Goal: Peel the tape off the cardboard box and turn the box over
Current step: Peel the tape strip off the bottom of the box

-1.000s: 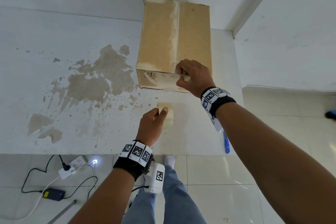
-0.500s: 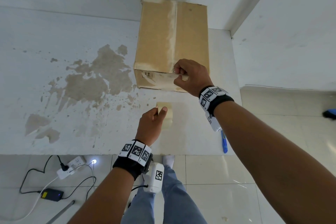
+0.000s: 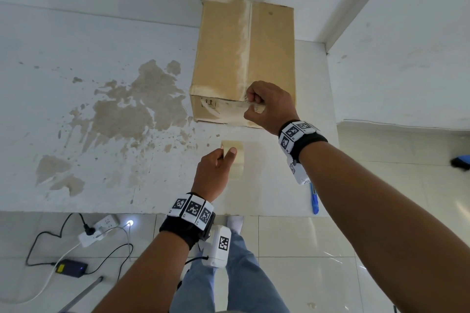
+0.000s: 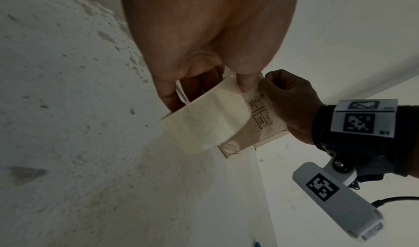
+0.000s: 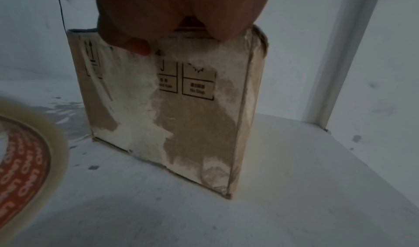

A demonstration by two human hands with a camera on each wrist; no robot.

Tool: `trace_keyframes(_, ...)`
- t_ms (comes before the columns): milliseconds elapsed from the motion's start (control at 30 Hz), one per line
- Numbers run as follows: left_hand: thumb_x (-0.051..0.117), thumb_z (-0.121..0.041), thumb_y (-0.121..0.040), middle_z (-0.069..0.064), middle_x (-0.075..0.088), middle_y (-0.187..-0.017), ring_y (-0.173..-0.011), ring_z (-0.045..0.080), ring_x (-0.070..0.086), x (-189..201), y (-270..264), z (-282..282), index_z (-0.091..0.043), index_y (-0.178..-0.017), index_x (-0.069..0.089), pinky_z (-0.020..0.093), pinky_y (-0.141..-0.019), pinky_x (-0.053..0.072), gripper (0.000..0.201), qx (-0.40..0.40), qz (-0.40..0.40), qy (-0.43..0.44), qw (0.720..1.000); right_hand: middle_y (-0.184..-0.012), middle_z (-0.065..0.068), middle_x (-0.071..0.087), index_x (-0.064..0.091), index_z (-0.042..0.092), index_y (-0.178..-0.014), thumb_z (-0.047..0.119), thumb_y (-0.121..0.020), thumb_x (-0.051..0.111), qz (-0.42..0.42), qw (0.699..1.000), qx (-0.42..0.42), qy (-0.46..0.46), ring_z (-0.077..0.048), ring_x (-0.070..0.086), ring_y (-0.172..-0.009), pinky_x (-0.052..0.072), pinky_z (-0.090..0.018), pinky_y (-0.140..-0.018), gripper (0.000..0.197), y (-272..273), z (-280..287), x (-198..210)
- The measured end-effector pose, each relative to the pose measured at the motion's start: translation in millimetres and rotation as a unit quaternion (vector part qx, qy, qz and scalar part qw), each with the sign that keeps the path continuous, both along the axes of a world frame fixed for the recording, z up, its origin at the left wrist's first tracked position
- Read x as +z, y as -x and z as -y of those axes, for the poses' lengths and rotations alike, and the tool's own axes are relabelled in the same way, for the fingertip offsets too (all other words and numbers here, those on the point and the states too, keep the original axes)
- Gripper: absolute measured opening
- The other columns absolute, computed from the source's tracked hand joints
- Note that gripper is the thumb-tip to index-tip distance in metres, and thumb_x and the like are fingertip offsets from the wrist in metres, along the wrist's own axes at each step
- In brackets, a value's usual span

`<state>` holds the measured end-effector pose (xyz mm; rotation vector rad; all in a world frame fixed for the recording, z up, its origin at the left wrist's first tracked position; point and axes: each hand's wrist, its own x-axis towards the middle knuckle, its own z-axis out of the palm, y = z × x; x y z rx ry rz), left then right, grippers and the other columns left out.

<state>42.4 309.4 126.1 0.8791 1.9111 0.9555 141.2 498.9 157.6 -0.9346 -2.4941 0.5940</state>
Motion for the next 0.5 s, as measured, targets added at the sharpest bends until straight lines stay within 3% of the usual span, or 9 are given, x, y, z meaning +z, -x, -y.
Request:
trace_keyframes(167,0.052,-0.037,-0.098,-0.001,0.031,-0.054,-0.051,0.015,0.031,-1.0,-0.4,-0.7,-0.016,-0.057,0.03,0.027,-0.052,0.027,0.051,-0.002,0.001,0.006,1.0,-0.077,0.011,0.049,0.055,0.015,-0.085,0.01,-0.067,0.067,0.013,1.0,0.009,-0.003,-0.009,0.042,-0.071,0.036,-0.018,-0.062,0.022,-2.1,-0.7,-0.1)
trace_keyframes(333,0.052,-0.038,-0.098,0.004,0.034,-0.056,-0.054,0.017,0.034,-1.7,0.3,-0.7,-0.013,-0.06,0.033,0.028,-0.053,0.029,0.05,-0.003,0.0,-0.004,1.0,-0.08,0.008,0.048,0.053,0.012,-0.087,0.008,-0.064,0.066,0.04,0.998,0.019,-0.034,-0.016,0.043,-0.071,0.038,-0.028,-0.061,0.027,1.2,0.1,-1.6)
trace_keyframes(500,0.052,-0.038,-0.098,0.001,0.03,-0.055,-0.054,0.017,0.03,1.1,-0.6,-1.5,-0.015,-0.059,0.029,0.028,-0.053,0.027,0.051,-0.002,0.002,0.004,1.0,-0.081,0.004,0.052,0.052,0.012,-0.086,0.013,-0.064,0.068,0.039,0.998,0.011,-0.04,-0.019,0.045,-0.071,0.037,-0.028,-0.061,0.028,2.4,1.3,-3.8)
